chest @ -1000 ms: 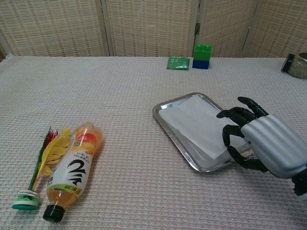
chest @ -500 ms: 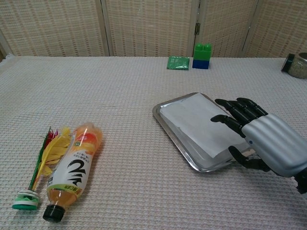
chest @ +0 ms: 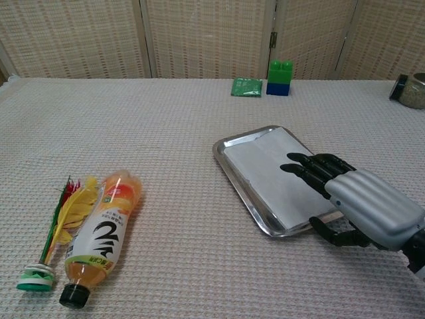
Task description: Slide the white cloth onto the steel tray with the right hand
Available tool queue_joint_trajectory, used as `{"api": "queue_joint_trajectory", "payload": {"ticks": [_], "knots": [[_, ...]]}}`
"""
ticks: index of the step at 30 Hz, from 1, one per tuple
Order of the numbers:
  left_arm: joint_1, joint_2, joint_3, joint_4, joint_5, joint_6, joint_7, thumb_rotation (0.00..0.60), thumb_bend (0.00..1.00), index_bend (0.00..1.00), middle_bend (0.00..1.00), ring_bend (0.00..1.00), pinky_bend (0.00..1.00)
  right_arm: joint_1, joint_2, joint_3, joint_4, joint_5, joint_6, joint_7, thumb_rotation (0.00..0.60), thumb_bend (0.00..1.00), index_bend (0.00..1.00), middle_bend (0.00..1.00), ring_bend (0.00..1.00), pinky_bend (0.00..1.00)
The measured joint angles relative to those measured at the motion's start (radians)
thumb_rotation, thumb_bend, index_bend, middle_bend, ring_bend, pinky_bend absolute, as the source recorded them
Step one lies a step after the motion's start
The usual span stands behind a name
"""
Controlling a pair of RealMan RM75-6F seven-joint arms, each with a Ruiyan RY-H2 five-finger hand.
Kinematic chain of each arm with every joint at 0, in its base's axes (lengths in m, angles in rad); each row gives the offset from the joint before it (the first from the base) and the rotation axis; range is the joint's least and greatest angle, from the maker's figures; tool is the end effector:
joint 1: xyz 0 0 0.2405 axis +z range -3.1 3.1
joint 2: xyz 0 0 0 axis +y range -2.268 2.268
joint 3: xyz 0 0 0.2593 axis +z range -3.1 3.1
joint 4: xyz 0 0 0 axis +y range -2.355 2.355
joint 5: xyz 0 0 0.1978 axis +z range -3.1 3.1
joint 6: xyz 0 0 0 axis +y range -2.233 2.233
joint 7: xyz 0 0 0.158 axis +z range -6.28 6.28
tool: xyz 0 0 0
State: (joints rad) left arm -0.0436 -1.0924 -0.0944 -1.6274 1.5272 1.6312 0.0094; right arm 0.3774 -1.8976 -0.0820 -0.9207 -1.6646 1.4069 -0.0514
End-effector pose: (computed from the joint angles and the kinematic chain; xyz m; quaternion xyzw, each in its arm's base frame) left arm -0.2984 0.1878 0.2049 -0.5594 -0.3301 -0.4326 0.6253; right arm -0.2265 -0.2397 -0.0708 0.7378 -0.2924 0.4442 0.4158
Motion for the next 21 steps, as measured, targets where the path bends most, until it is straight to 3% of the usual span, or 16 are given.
{"api": "queue_joint_trajectory", "payload": {"ticks": [3,7,15,21], "knots": [[-0.001,-0.001,0.001,0.0,0.002,-0.001,0.004,0.6,0.29,0.0,0.0,0.0,0.0,0.0,0.082,0.004,-0.15,0.001,-0.003,-0.012,0.6,0.53,0.05,0.0,0.0,0.0],[-0.002,-0.005,0.003,0.0,0.005,-0.004,0.015,0.6,0.29,0.0,0.0,0.0,0.0,-0.015,0.176,0.009,-0.266,-0.012,0.045,0.002,0.6,0.53,0.05,0.0,0.0,0.0],[-0.008,-0.014,0.009,0.0,0.005,-0.019,0.044,0.6,0.29,0.0,0.0,0.0,0.0,-0.084,0.261,0.025,-0.318,-0.045,0.216,0.077,0.6,0.53,0.05,0.0,0.0,0.0],[-0.012,-0.022,0.013,0.001,0.005,-0.029,0.066,0.6,0.29,0.0,0.0,0.0,0.0,-0.153,0.304,0.046,-0.289,-0.046,0.336,0.105,0.6,0.53,0.05,0.0,0.0,0.0]]}}
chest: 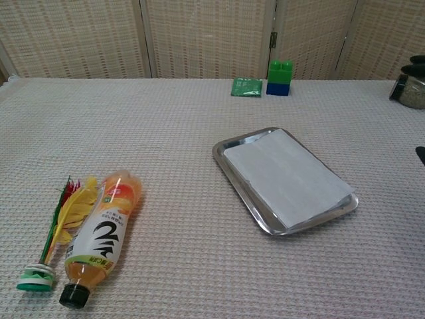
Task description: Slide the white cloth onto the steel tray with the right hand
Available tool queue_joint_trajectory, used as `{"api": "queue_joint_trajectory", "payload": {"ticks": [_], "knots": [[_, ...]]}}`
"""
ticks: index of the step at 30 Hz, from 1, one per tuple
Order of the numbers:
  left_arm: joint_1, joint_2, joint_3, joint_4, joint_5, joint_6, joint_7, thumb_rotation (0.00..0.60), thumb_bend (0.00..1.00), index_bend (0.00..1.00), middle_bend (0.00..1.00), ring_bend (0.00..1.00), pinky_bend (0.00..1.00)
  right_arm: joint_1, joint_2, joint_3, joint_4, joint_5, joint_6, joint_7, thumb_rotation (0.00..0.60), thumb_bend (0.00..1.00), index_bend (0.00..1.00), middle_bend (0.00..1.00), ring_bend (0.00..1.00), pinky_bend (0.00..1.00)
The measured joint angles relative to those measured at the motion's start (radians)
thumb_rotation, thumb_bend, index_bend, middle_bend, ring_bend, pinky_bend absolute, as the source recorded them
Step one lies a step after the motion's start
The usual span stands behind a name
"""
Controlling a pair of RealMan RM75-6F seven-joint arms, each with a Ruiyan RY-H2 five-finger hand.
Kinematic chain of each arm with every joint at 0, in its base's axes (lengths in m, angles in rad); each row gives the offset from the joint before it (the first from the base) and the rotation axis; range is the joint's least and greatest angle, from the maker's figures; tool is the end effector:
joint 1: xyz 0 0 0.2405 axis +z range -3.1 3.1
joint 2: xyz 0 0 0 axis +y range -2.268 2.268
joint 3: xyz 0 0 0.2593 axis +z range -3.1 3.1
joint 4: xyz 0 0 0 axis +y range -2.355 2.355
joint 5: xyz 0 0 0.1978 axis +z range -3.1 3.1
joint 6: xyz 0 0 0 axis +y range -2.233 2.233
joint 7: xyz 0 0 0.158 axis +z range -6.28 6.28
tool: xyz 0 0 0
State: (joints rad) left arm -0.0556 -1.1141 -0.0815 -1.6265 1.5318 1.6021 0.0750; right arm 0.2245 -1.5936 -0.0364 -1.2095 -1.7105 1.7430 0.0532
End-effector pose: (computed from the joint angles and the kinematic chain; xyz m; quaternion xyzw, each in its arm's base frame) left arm -0.2976 0.1898 0.1918 -0.5787 -0.3265 -0.4105 0.6245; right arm -0.2550 -0.2100 0.0609 0.6135 -0.2888 0.5538 0.4832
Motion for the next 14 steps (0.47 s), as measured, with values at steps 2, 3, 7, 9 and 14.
{"api": "queue_joint_trajectory", "payload": {"ticks": [2,3,7,9,14], "knots": [[-0.001,-0.002,0.001,0.0,-0.001,-0.005,0.006,0.6,0.29,0.0,0.0,0.0,0.0,-0.018,0.02,0.002,0.016,-0.002,0.032,-0.009,0.6,0.53,0.04,0.0,0.0,0.0],[-0.002,-0.002,0.002,0.0,-0.003,-0.009,0.009,0.6,0.29,0.0,0.0,0.0,0.0,-0.03,0.044,0.0,0.015,0.002,0.04,-0.032,0.6,0.53,0.02,0.0,0.0,0.0],[-0.004,-0.001,0.003,-0.008,-0.025,-0.027,0.023,0.6,0.29,0.0,0.0,0.0,0.0,-0.058,0.118,-0.006,-0.055,0.03,0.012,-0.141,0.6,0.53,0.0,0.0,0.0,0.0],[-0.006,0.001,0.003,-0.015,-0.035,-0.039,0.035,0.6,0.29,0.0,0.0,0.0,0.0,-0.071,0.167,-0.006,-0.129,0.049,-0.008,-0.199,0.6,0.53,0.0,0.0,0.0,0.0],[-0.008,0.0,0.005,-0.022,-0.044,-0.049,0.056,0.6,0.29,0.0,0.0,0.0,0.0,-0.095,0.279,-0.007,-0.273,0.082,-0.065,-0.219,0.6,0.53,0.0,0.0,0.0,0.0]]}}
